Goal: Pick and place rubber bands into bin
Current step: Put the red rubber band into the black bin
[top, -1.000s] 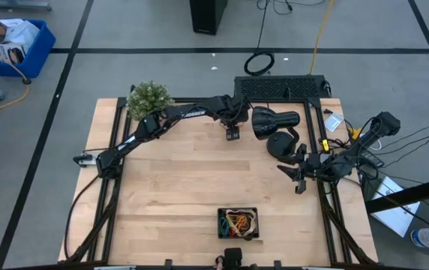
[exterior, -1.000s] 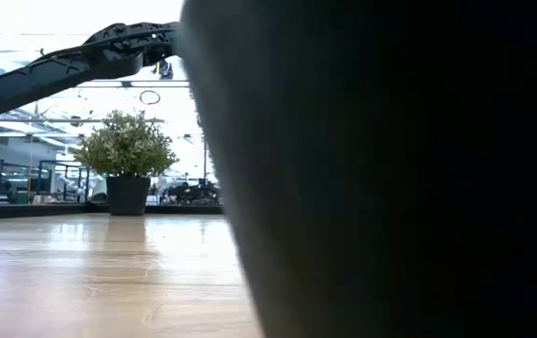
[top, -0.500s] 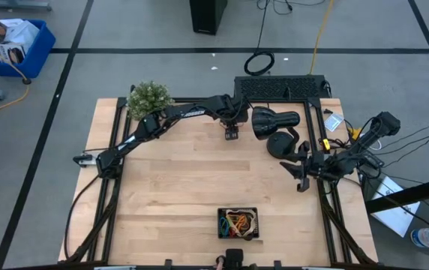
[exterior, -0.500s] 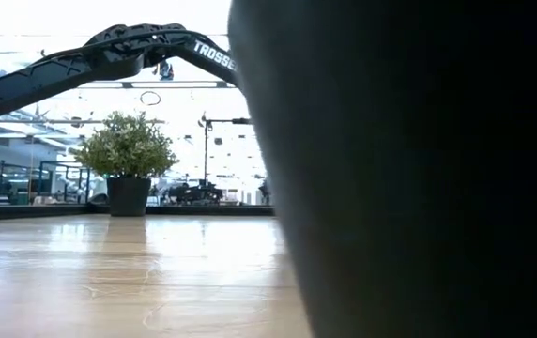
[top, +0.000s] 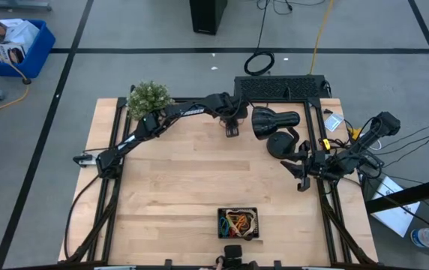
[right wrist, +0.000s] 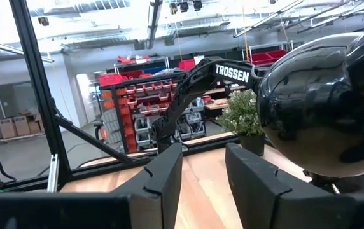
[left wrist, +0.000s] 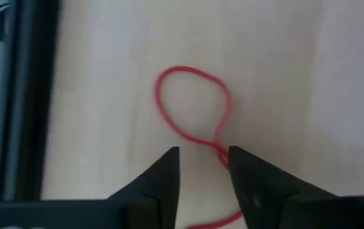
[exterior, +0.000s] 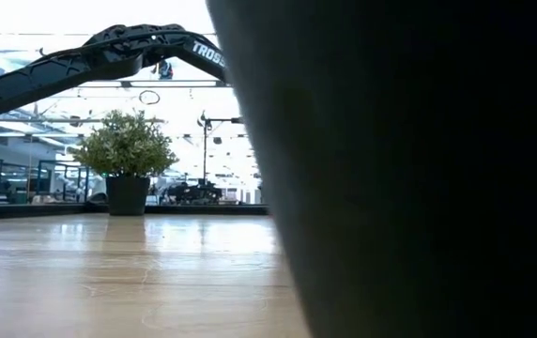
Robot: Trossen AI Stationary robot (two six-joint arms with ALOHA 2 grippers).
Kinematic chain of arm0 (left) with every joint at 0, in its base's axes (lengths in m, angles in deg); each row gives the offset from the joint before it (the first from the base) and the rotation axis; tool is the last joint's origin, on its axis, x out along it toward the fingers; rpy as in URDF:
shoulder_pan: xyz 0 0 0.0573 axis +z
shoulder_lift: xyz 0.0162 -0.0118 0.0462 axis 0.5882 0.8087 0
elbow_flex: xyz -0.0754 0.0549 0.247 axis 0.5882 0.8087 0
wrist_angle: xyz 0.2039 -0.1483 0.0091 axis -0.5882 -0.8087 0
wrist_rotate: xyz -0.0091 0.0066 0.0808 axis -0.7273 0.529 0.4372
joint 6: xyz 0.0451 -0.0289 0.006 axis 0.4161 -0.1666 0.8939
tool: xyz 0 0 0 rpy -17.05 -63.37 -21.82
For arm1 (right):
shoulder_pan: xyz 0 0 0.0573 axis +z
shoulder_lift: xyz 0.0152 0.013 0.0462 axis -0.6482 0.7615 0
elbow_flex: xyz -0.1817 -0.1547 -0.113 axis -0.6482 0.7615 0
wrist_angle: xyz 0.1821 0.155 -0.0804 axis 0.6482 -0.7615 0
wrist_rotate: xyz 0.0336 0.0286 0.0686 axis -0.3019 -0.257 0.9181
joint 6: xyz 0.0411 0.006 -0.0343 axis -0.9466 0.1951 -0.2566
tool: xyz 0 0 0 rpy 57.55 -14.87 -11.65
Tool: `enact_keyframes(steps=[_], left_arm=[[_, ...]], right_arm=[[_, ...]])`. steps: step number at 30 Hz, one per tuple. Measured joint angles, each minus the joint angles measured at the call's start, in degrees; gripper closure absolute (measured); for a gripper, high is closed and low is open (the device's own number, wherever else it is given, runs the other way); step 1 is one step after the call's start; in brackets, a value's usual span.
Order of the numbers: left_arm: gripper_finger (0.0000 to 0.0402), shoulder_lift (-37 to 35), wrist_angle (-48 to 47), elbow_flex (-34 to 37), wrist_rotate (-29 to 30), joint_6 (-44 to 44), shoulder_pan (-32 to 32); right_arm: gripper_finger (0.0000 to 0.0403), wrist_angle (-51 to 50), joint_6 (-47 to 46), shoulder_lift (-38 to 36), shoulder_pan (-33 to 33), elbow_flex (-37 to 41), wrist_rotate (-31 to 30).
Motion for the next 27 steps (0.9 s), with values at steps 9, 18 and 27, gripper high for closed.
enact_keyframes(steps=[9, 18, 27], left_arm=[[0.0293, -0.09, 0.73, 0.0, 1.9, -2.51, 0.03], [0.0293, -0.11, 0.45, 0.0, 2.98, 0.25, -0.32], [0.0293, -0.13, 0.94, 0.0, 1.64, 1.58, -0.34]], right_arm=[[0.0287, 0.0, -0.02, 0.02, -0.01, 0.0, 0.02], [0.0287, 0.91, -0.43, 0.0, -0.01, 0.0, 0.03], [0.0287, 0.85, 0.11, 0.02, 0.0, 0.0, 0.04]])
